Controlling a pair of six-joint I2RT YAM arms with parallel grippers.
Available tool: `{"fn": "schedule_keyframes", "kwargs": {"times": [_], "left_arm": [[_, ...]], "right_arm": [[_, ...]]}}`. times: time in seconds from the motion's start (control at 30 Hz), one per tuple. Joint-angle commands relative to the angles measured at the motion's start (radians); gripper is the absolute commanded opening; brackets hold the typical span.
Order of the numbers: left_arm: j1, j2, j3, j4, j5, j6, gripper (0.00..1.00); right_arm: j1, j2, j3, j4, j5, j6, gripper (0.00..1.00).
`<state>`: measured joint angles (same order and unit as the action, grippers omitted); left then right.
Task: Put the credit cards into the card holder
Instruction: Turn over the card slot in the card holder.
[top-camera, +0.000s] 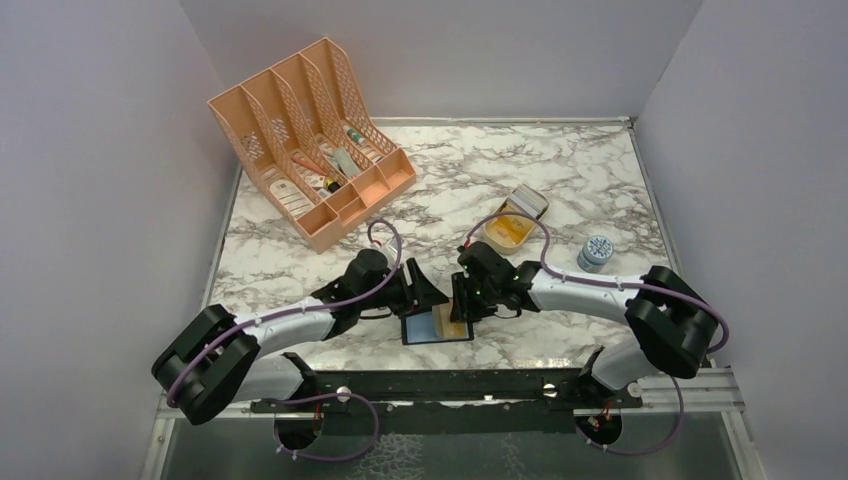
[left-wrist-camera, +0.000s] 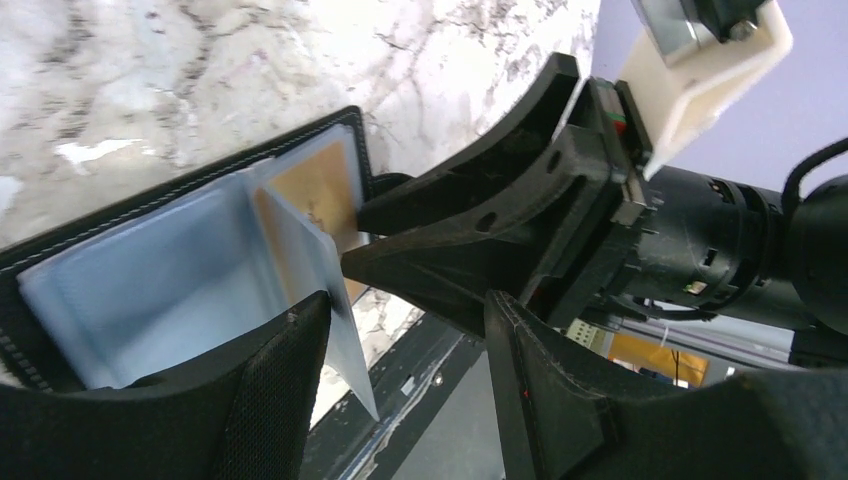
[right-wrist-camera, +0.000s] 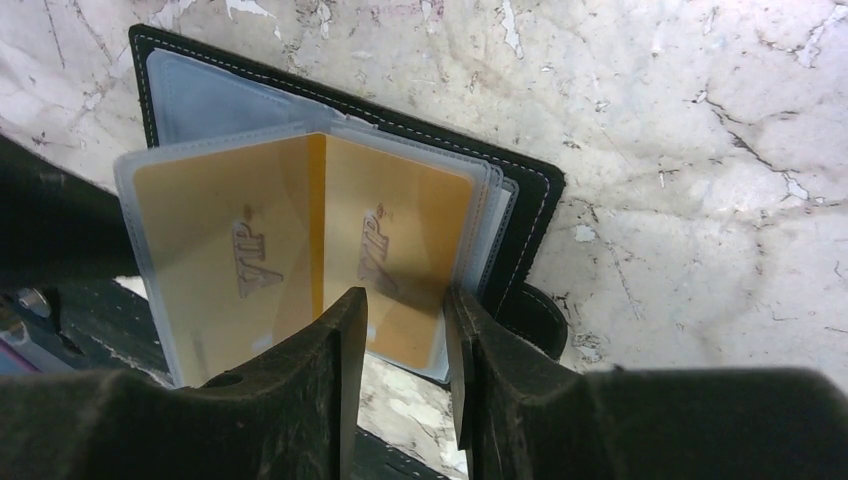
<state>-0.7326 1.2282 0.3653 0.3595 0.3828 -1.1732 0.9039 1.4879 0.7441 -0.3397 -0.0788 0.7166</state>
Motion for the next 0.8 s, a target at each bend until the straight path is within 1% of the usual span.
{"fn": "schedule_keyframes", "kwargs": {"times": [0.0,0.27,0.43,0.77], "left_arm": [[-0.042,0.023,0.054,0.055,0.003,-0.007,0.6],[-0.086,0.067,0.083,0.061,-0.023,0.002,0.6],[-0.089,0.081,0.089,0.061,-0.028,0.01,0.6],[-0.096,0.11,0.107,0.063,-0.038,0.031,0.6]], "right_arm": [[0.008,-0.032,-0.002,-0.024,0.07,0.021,0.37],[0.007,-0.199,0.009,-0.206,0.318,0.071,0.38],[0.007,-0.266,0.016,-0.233,0.373,0.071,0.38],[0.007,-0.334,0.092,-0.283,0.521,0.047,0.38]]}}
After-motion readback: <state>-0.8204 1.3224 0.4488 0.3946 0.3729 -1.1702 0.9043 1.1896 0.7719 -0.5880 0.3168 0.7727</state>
